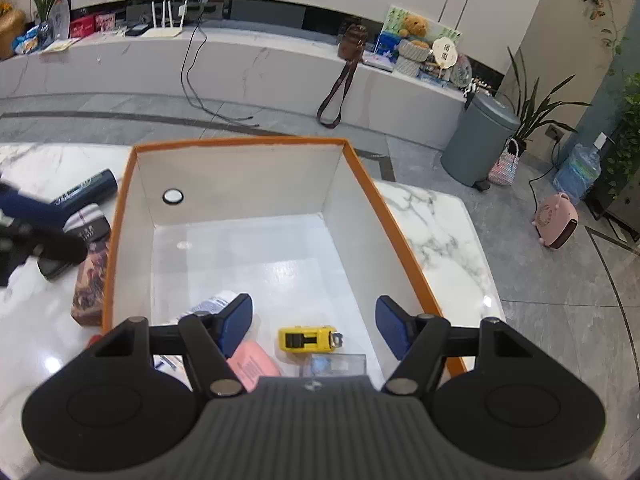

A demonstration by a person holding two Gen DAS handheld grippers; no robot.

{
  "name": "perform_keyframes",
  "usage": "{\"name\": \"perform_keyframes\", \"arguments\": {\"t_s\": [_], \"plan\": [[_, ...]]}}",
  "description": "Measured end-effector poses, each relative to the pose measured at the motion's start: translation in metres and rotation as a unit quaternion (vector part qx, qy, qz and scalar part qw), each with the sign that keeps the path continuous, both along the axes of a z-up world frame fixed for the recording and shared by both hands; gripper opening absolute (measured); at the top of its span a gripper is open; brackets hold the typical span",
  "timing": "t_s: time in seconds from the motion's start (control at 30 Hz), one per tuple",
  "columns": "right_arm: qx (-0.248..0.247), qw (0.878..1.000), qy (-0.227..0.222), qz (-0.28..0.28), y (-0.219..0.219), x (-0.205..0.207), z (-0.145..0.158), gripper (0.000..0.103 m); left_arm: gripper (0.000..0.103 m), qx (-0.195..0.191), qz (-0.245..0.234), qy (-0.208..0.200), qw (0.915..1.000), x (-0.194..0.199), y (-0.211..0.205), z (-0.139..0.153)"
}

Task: Organize rigid objects
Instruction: 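Withdraw both tools from the box toward the remaining items on the table, then grasp the plaid case with the left tool while the right tool grasps the pink-blue printed box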

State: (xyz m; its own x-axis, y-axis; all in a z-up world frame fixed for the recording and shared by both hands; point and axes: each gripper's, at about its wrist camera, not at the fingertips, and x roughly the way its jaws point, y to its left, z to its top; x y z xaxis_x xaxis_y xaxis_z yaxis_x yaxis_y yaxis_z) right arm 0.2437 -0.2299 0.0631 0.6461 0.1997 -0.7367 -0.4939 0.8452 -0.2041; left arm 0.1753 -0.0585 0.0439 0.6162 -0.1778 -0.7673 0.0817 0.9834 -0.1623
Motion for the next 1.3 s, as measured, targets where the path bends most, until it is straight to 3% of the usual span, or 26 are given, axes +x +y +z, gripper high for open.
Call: {"name": "perform_keyframes", "arguments": {"t_s": [0.2,0.37,0.57,0.77,1.13,1.3], "plan": [[0.010,0.999,-0.041,0.009,0.019,-0.027,0.005,0.069,0.054,0.008,0.020,-0.008,0.9997,-0.028,0.027,-0.011],[0.033,0.994,-0.091,0.055,0.042,-0.065,0.018,0.069,0.058,0.017,0.044,-0.024,0.9986,-0.043,0.048,-0.018],[0.055,0.988,-0.112,0.088,0.068,-0.094,0.022,0.069,0.063,0.009,0.063,-0.033,0.9974,-0.055,0.075,-0.029],[0.053,0.987,-0.109,0.106,0.084,-0.106,0.013,0.069,0.064,0.003,0.074,-0.034,0.9967,-0.056,0.097,-0.038],[0.033,0.987,-0.068,0.141,0.107,-0.126,-0.028,0.069,0.070,0.038,0.059,-0.050,0.9962,-0.056,0.101,-0.056],[0.028,0.990,-0.041,0.133,0.110,-0.134,-0.049,0.070,0.071,0.050,0.053,-0.049,0.9961,-0.053,0.099,-0.064]]}}
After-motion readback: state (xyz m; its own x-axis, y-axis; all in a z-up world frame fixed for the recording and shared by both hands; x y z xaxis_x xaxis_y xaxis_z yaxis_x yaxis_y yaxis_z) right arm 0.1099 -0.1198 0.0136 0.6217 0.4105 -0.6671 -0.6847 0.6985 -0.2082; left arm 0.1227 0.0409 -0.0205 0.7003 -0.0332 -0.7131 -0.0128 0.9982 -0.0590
